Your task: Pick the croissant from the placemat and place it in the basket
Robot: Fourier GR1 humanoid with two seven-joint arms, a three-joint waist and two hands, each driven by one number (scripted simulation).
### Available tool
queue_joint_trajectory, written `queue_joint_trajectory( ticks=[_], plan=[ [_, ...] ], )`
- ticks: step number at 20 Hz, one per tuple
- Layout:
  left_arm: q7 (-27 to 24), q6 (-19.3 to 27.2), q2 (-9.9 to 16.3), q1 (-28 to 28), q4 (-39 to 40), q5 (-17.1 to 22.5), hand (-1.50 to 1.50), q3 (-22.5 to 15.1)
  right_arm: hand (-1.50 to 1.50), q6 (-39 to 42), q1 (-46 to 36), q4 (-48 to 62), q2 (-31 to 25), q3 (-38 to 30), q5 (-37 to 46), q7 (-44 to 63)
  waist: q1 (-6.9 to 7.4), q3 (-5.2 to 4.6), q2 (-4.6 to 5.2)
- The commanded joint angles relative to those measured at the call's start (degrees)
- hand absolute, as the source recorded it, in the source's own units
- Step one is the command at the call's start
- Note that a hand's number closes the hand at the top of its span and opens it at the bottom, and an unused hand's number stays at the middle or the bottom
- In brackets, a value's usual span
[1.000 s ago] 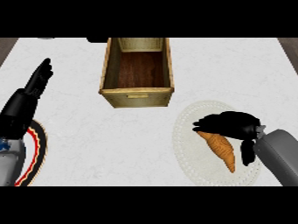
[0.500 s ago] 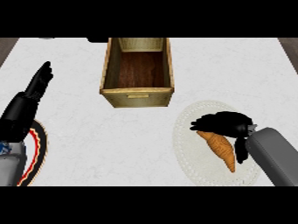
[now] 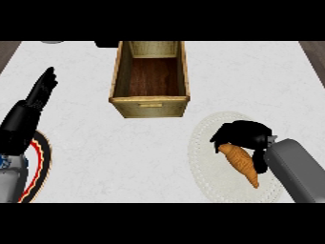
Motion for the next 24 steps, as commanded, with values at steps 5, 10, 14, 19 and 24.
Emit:
queue_joint_trajectory(
  ticks=[5, 10, 14, 19, 24],
  plan=[
    [3.1, -1.2, 1.2, -4.0, 0.7, 0.6, 0.0, 2.1, 1.5, -4.5, -2.4, 6.9, 3.2, -3.6, 2.5, 1.3, -0.01, 0.55, 0.94],
    [2.2, -0.8, -0.2, -2.3, -1.3, 0.1, 0.0, -0.1, 1.5, -4.2, -13.7, 12.8, -5.9, -20.3, -0.3, 23.5, 0.92, 0.52, 1.51],
    [1.7, -1.0, -0.5, -3.0, -0.6, 0.0, 0.0, -0.5, 1.5, -10.9, -20.0, 18.6, -6.1, -24.2, 0.9, 30.7, 2.63, 0.65, 1.94],
    [0.5, 0.6, -1.5, -2.4, -0.1, -2.7, 0.0, -2.0, 1.5, -20.1, -25.8, 21.2, -5.2, -30.2, -2.0, 32.7, 2.33, 0.67, 1.7],
    [2.2, -1.5, 0.5, -3.0, 0.7, 0.3, 0.0, 0.9, 1.5, -20.4, -31.9, 16.2, -4.3, -41.7, -15.7, 26.3, 1.26, 0.7, 0.85]
  ],
)
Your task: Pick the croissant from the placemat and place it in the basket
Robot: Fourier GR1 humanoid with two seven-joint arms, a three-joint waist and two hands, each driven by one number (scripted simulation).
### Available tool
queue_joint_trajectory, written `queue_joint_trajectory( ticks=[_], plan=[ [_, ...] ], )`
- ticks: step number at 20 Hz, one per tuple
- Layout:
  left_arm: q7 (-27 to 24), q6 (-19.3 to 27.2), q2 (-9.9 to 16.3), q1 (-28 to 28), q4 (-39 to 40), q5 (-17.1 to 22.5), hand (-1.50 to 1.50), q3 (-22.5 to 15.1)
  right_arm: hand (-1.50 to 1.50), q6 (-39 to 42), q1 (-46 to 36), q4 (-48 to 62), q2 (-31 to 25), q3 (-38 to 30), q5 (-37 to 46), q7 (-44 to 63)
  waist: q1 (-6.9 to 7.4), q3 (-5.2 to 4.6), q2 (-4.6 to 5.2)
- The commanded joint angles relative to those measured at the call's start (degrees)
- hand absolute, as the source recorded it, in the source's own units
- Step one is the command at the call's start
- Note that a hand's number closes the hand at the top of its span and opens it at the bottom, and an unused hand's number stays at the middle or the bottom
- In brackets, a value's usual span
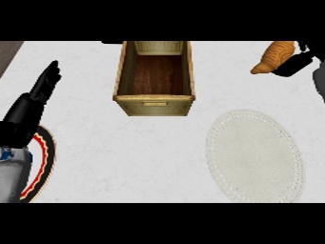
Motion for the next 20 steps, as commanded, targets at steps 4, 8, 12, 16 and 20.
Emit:
queue_joint_trajectory(
  ticks=[4, 8, 12, 16, 20],
  plan=[
    [0.0, 0.0, 0.5, -0.7, 0.6, -0.2, 0.0, 0.6, 1.5, 4.1, -11.5, -1.1, 1.3, -11.5, -14.2, -4.3, -0.47, -0.07, -0.27],
    [1.8, -0.1, -1.1, -1.5, 0.0, 0.0, 0.0, -0.6, 1.5, 7.7, -19.4, -0.7, 1.0, -11.5, -15.7, -2.0, -0.58, -0.13, -0.35],
    [-2.0, 0.0, -0.2, 1.0, 1.4, -0.7, 0.0, 0.5, 1.5, 14.6, -27.4, -1.8, 2.5, -10.8, -18.1, 3.2, -0.87, -0.19, -0.54],
    [1.6, 2.0, -3.2, 0.3, -1.5, -2.1, 0.0, -2.1, 1.5, 12.8, -33.1, -0.1, 9.1, -9.9, -18.5, 11.1, -0.62, -0.18, -0.59],
    [-1.5, 0.2, -0.3, -2.0, 3.1, -0.3, 0.0, 1.6, 1.5, 15.6, -37.8, 1.6, 10.4, -8.7, -18.8, 15.1, -1.01, -0.21, -0.4]
  ],
)
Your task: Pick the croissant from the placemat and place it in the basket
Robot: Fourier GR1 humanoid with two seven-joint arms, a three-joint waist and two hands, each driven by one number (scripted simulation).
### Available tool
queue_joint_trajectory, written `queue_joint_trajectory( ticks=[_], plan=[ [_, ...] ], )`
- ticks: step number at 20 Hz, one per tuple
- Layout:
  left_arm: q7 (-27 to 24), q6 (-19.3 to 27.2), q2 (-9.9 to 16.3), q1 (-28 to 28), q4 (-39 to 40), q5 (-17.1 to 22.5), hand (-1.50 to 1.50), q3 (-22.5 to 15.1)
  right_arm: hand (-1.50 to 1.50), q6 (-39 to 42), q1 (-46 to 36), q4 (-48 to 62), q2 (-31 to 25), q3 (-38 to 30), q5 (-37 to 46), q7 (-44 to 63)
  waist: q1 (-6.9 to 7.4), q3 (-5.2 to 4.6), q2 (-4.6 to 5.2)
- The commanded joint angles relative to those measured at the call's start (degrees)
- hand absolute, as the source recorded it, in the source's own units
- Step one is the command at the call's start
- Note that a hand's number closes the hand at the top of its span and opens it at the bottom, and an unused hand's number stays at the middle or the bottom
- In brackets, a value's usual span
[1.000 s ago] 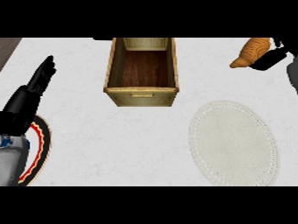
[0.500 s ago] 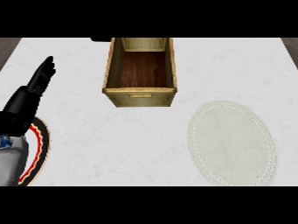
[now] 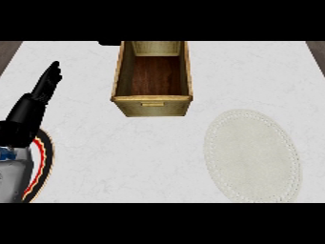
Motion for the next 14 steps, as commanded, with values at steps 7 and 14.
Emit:
queue_joint_trajectory(
  ticks=[7, 14],
  plan=[
    [0.3, -0.9, 0.1, 2.0, -2.7, -0.2, 0.0, -0.3, 1.5, 0.1, -10.9, 7.5, 6.8, 0.6, -0.8, 11.5, 0.55, 0.0, 0.12],
    [-0.8, -0.4, -1.0, 1.7, -1.1, -0.8, 0.0, -0.7, 1.5, 1.3, -13.4, 14.3, 9.5, 2.6, 1.1, 13.8, 1.08, -0.05, 0.5]
  ],
)
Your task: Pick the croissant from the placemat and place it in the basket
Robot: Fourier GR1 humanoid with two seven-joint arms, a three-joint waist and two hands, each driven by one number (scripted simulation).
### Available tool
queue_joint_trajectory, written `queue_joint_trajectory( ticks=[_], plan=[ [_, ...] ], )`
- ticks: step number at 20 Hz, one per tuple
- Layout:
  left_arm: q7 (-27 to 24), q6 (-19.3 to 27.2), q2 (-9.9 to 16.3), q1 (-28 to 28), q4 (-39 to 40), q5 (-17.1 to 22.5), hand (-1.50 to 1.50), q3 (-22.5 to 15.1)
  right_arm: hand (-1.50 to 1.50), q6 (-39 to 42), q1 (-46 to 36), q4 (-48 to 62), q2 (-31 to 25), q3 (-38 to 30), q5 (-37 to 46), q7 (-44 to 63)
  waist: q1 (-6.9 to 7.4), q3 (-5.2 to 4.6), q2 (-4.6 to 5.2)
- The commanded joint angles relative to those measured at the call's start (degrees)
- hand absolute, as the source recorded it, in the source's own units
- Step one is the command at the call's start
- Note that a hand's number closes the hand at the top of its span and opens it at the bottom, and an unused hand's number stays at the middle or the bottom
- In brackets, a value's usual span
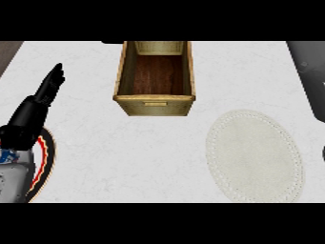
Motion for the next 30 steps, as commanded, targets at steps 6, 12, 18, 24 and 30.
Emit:
queue_joint_trajectory(
  ticks=[6, 12, 18, 24, 30],
  plan=[
    [-1.0, 0.7, -0.1, -1.2, 2.1, -0.7, 0.0, 0.8, 1.5, 2.7, -0.4, 5.1, 1.7, 6.8, 6.4, 3.0, -0.47, -0.03, 0.24],
    [0.3, -1.6, 0.7, 0.7, -0.6, 0.6, 0.0, 0.7, 1.5, 4.0, -0.1, 5.3, 1.7, 12.6, 12.1, 1.3, -0.19, 0.02, 0.04],
    [-1.7, 0.4, -0.3, 0.7, 0.2, -0.7, 0.0, 0.9, -1.5, 9.7, -0.9, 8.2, 1.4, 10.6, 10.1, -0.2, -0.04, 0.02, 0.04],
    [2.9, -1.1, 0.4, -1.4, -1.8, 0.0, 0.0, 0.9, -1.5, 7.9, 1.0, 8.5, 0.5, 6.9, 7.0, -2.9, 0.1, 0.07, 0.13],
    [1.1, -0.2, -1.1, -3.3, 1.2, -0.7, 0.0, 0.0, -1.5, -4.6, -1.6, 7.4, 1.2, -4.7, -2.4, 3.7, 0.15, 0.04, 0.47]
  ],
)
